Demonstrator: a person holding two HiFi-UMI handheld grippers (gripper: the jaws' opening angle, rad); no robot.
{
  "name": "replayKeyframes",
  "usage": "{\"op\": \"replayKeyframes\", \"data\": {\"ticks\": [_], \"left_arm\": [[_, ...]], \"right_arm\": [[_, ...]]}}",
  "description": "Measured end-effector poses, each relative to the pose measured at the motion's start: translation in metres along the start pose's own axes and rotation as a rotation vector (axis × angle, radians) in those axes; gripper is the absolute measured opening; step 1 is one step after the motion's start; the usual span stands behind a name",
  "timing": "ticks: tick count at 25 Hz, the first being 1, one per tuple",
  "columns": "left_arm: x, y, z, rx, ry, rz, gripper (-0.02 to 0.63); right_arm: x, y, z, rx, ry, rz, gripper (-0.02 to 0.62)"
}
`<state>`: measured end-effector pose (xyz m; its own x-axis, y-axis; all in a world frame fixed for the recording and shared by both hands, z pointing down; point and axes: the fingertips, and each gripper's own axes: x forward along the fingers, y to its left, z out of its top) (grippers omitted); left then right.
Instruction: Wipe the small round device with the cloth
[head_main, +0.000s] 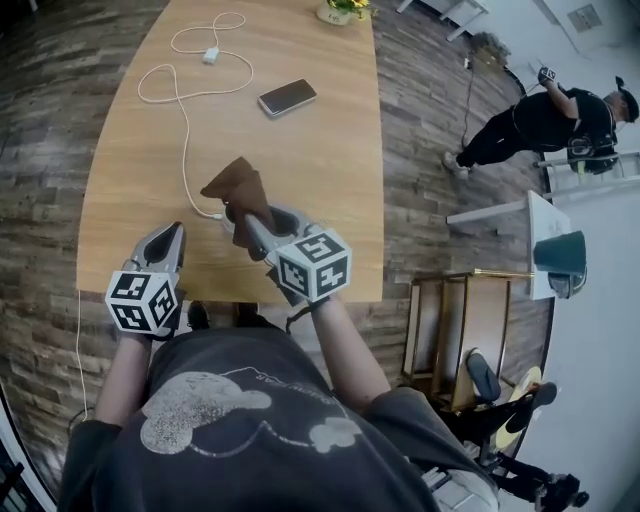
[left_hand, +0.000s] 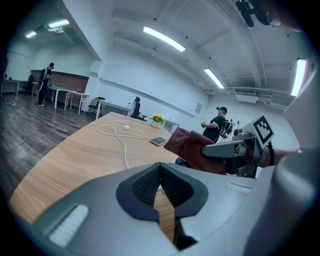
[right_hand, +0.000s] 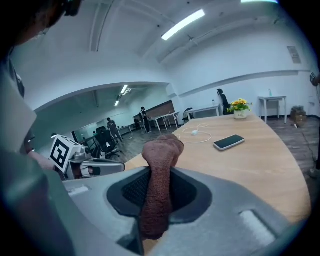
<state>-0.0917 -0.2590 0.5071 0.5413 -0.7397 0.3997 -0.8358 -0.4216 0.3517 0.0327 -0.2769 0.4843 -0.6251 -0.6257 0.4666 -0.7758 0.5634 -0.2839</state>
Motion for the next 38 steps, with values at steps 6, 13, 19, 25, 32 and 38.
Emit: {"op": "replayKeyframes", "data": {"ticks": [6, 13, 19, 25, 32, 38], "left_arm": [[-0.012, 0.003, -0.007, 0.012, 0.008, -0.027, 0.018], [-0.027, 0.005, -0.012, 0.009, 0.012, -0.033, 0.018], [-0.033, 0.006, -0.016, 0.015, 0.018, -0.038, 0.018], [-0.037, 0.006, -0.020, 0.021, 0.026, -0.033, 0.018], [-0.034, -0.002, -0.021, 0.032, 0.030, -0.047, 0.018], [-0.027, -0.012, -0.020, 0.039, 0.032, -0.062, 0.018]], "right_arm": [[0.024, 0.034, -0.047, 0.026, 0.127, -0.006, 0.078], [0.032, 0.031, -0.079, 0.103, 0.188, -0.082, 0.078], [0.041, 0.025, -0.111, 0.132, 0.266, -0.093, 0.078], [0.040, 0.023, -0.136, 0.170, 0.309, -0.095, 0.078], [0.013, 0.046, -0.089, 0.063, 0.185, -0.018, 0.078], [0.002, 0.028, -0.039, 0.069, 0.062, -0.039, 0.078]]}}
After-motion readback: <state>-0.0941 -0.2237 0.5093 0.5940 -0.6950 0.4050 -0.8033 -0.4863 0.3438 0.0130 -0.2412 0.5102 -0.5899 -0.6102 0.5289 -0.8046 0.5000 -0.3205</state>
